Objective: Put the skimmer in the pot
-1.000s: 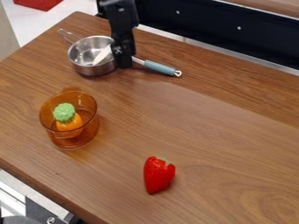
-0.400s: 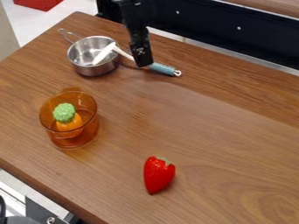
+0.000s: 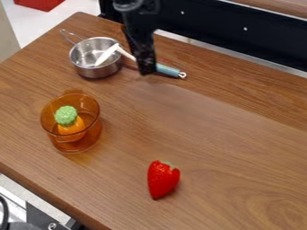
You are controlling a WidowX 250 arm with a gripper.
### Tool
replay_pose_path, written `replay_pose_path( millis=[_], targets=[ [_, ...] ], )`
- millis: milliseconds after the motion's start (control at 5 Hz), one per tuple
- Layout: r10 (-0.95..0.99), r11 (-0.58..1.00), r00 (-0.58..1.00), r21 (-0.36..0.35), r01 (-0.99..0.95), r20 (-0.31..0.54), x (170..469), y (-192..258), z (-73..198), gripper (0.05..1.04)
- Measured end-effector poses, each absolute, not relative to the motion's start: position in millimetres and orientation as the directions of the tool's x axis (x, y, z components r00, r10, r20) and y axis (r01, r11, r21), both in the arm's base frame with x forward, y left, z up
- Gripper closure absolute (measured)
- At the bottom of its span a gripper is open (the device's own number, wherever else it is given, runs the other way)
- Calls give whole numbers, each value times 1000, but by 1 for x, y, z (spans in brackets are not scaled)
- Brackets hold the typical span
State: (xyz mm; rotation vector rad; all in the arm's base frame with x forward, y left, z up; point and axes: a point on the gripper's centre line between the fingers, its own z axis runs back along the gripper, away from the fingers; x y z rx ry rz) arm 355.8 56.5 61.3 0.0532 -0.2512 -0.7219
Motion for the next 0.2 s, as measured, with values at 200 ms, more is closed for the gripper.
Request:
replay_pose_path(
  millis=[200],
  targets=[
    [-644,763,738,109,637,201,342,34,60,89]
  ],
)
